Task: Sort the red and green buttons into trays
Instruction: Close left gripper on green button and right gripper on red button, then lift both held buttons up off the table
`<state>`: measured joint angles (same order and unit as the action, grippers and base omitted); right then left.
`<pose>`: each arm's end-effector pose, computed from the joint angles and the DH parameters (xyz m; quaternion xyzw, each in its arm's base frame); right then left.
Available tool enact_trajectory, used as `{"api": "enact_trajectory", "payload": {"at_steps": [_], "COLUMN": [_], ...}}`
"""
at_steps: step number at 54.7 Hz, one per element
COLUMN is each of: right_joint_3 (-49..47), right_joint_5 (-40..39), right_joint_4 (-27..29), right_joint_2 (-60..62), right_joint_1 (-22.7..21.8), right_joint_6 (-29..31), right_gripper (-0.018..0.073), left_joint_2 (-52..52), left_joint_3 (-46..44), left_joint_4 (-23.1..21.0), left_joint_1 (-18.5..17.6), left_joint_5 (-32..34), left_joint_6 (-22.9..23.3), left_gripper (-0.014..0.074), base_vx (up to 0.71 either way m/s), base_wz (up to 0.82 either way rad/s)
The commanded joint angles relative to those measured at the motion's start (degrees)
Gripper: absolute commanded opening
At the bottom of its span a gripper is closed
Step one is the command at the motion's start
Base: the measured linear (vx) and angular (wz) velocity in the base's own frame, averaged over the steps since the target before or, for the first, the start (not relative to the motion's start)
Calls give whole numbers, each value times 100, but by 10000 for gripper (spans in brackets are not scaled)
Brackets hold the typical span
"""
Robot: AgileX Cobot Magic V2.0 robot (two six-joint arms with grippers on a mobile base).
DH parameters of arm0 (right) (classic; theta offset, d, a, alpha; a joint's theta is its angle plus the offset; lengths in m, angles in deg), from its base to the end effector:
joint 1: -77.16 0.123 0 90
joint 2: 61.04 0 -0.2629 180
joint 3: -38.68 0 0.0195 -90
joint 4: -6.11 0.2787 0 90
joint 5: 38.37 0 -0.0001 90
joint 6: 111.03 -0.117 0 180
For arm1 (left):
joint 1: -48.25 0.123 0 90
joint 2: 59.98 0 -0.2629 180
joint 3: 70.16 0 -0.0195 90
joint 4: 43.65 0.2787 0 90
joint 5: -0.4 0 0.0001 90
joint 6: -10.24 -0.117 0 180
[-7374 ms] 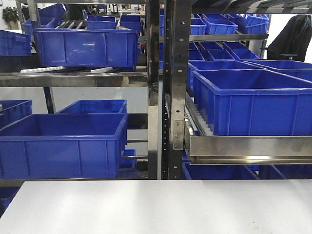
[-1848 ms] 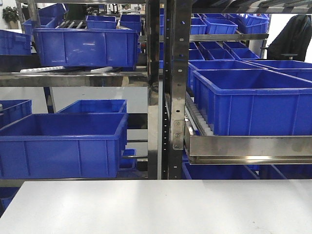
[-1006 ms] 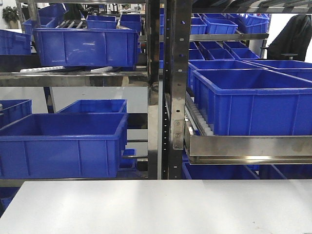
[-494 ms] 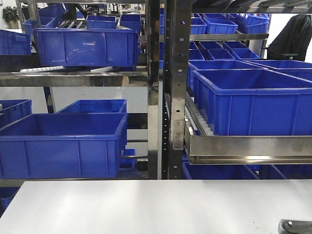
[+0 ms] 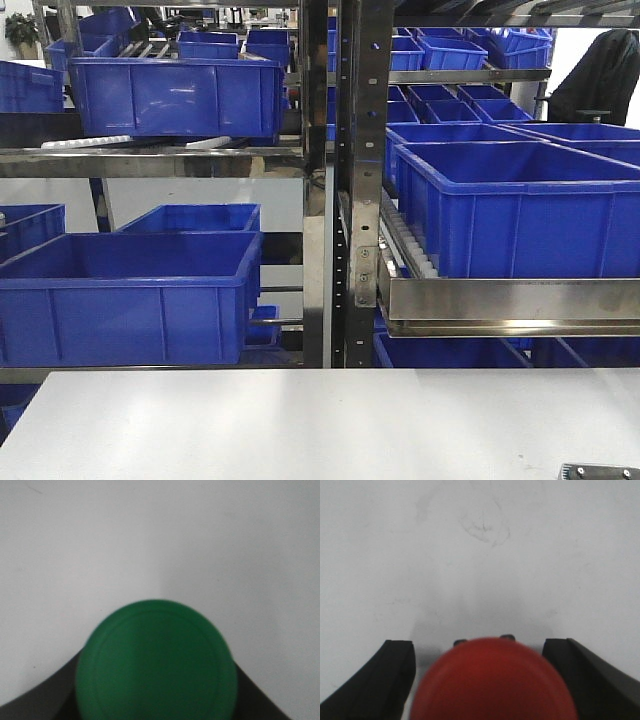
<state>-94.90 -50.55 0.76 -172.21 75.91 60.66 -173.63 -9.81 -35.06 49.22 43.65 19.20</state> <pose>0.2854 -0.0039 0.0215 0.0332 0.9543 0.0141 0.2967 0.2418 -0.0079 0.0121 -0.0078 0.9092 -0.0528 0.4128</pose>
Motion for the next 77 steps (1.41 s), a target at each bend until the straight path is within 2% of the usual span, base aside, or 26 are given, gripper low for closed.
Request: {"api": "enact_trajectory", "payload": {"at_steps": [1, 13, 26, 35, 43, 48, 54, 62, 68, 77], "right_joint_3": [-99, -94, -94, -94, -94, -94, -94, -94, -94, -94], "right_joint_5": [-302, -65, 139, -75, -258, -251, -251, -232, -140, -69], "right_joint_4": [14, 14, 14, -117, -158, -291, -712, -1131, -914, -503], "right_joint_2": [107, 101, 160, 417, 820, 1174, 1654, 2274, 2791, 3432], "right_joint_1": [-27, -27, -27, -27, -27, 1, 118, 528, 896, 1255], "right_joint_6": [38, 32, -21, 4, -2, -2, -2, -8, -81, -41], "right_gripper": [499, 348, 122, -11, -15, -13, -13, -12, -10, -9], "left_joint_2": [167, 167, 167, 167, 372, 709, 1152, 1915, 2682, 3764], "left_joint_3": [-47, -47, -47, -47, -47, -47, -47, -47, -47, -91], "left_joint_4": [9, 9, 9, 144, 371, 371, 400, 803, 1070, 1053], "left_joint_1": [-11, -11, -11, -11, -11, -11, -11, -11, -11, -11], "left_joint_5": [325, 325, 372, 926, 1299, 1128, 840, 621, 380, -260], "left_joint_6": [44, 44, 44, 44, 48, 56, 56, 56, 116, 418], "left_gripper": [-6, -6, -6, -6, -4, -4, -3, -3, -3, -3], "base_vx": [0, 0, 0, 0, 0, 0, 0, 0, 0, 0], "base_wz": [0, 0, 0, 0, 0, 0, 0, 0, 0, 0]}}
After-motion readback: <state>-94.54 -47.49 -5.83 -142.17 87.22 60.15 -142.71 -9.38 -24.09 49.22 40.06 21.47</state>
